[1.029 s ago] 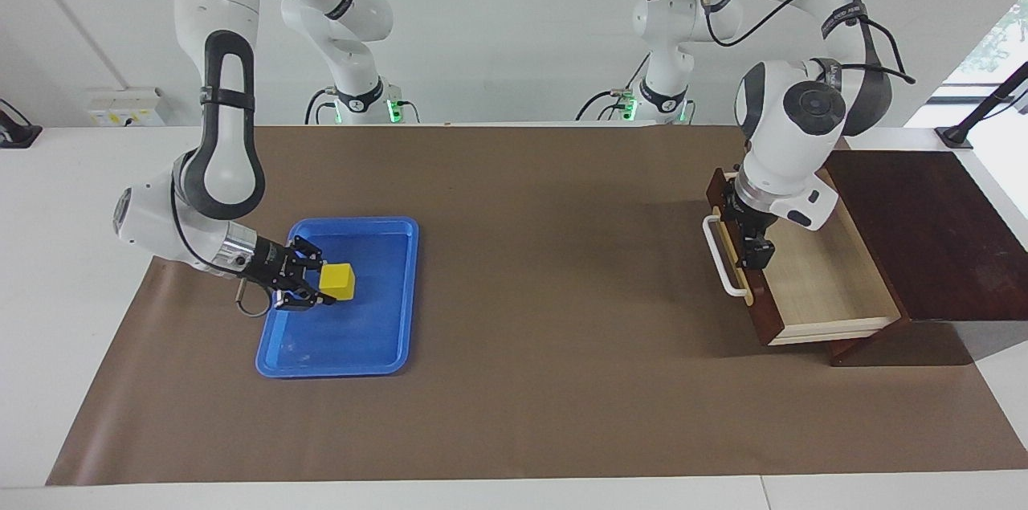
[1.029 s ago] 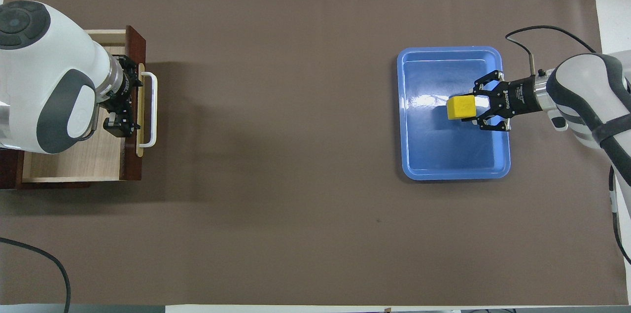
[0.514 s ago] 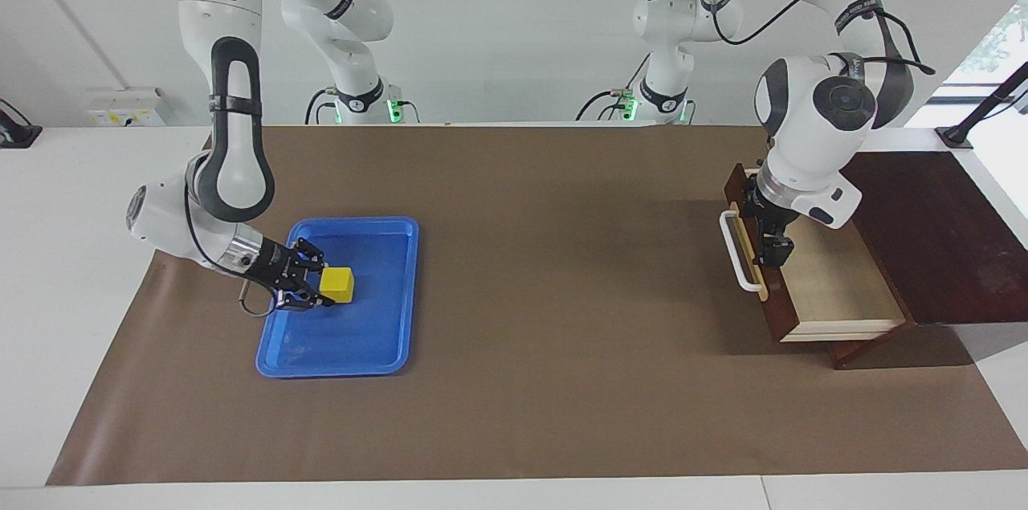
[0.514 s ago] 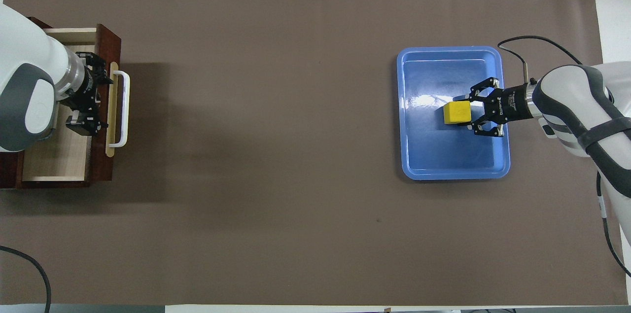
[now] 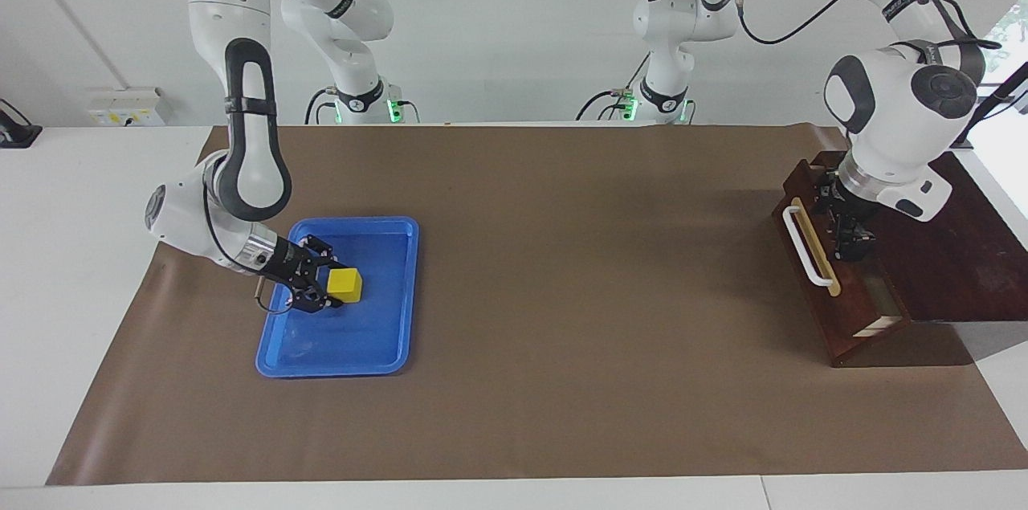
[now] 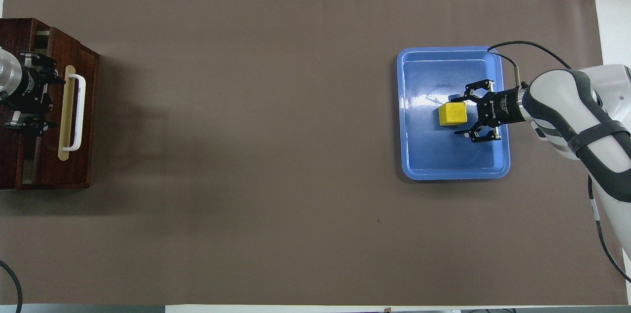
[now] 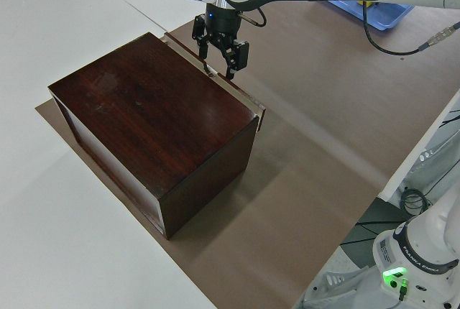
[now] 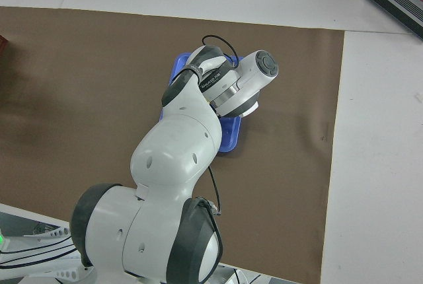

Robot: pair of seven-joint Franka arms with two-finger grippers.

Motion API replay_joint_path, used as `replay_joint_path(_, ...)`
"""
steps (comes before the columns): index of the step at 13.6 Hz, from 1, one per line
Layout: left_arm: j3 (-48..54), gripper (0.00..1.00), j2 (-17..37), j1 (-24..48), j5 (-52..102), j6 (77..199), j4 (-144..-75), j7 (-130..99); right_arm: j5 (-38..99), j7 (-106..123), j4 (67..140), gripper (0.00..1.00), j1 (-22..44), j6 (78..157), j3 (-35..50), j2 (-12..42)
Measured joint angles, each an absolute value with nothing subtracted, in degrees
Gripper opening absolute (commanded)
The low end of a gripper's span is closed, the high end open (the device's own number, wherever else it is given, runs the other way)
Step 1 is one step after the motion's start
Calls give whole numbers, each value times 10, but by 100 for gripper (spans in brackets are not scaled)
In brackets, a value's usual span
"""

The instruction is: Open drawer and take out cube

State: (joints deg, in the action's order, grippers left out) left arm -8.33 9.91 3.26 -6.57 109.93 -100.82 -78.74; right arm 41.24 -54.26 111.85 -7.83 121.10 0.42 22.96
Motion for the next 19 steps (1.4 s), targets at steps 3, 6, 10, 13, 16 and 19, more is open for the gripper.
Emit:
replay_joint_path(3,-112,100,98,32,-37,1102,-1008,-744,409,-541,1089,100,-79,1166,4,211)
replay_joint_path(6,-113,100,98,33,-35,1102,-1008,-739,352,-541,1049,100,-77,1112,5,150)
replay_joint_path(10,-103,100,98,34,-35,1089,-997,-725,253,-506,1043,100,-51,1070,11,68)
replay_joint_path(13,-69,100,97,36,-35,1058,-967,-695,230,-494,1040,100,-21,1055,12,29)
replay_joint_path(16,-46,100,70,36,-33,1029,-960,-614,227,-485,1041,100,-17,1033,13,-16)
replay_joint_path(19,-39,100,32,33,-8,970,-962,-470,167,-414,1041,100,-17,1020,24,-35)
